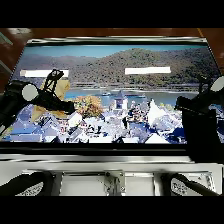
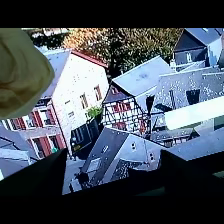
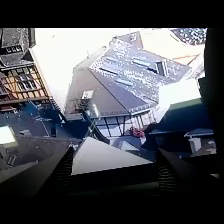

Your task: Fold the shirts.

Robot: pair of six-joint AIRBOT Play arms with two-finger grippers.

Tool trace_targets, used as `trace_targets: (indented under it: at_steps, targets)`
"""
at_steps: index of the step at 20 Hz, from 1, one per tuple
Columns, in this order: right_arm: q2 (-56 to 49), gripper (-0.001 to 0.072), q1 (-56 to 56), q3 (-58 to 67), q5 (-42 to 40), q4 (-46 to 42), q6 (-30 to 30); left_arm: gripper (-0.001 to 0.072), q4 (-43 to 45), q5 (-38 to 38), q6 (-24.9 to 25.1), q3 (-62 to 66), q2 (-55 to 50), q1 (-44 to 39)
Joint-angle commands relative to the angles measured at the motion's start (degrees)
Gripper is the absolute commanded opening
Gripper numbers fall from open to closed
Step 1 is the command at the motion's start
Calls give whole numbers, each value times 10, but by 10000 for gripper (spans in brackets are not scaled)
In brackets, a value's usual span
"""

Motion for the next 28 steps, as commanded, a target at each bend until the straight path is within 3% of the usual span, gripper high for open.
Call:
trace_targets:
  at_steps: [1,16,26,27,28]
  targets:
    - [0,633,0,0,0,0,0,699,0,0,0,0,0,0]
    - [0,633,0,0,-11,6,1,699,0,0,0,0,0,0]
    - [0,632,0,0,-16,28,0,696,-7,141,0,0,-1,0]
    - [0,632,0,0,-21,29,0,696,14,163,-18,1,-5,4]
    - [0,632,0,0,-26,28,0,697,54,180,-73,6,-13,15]
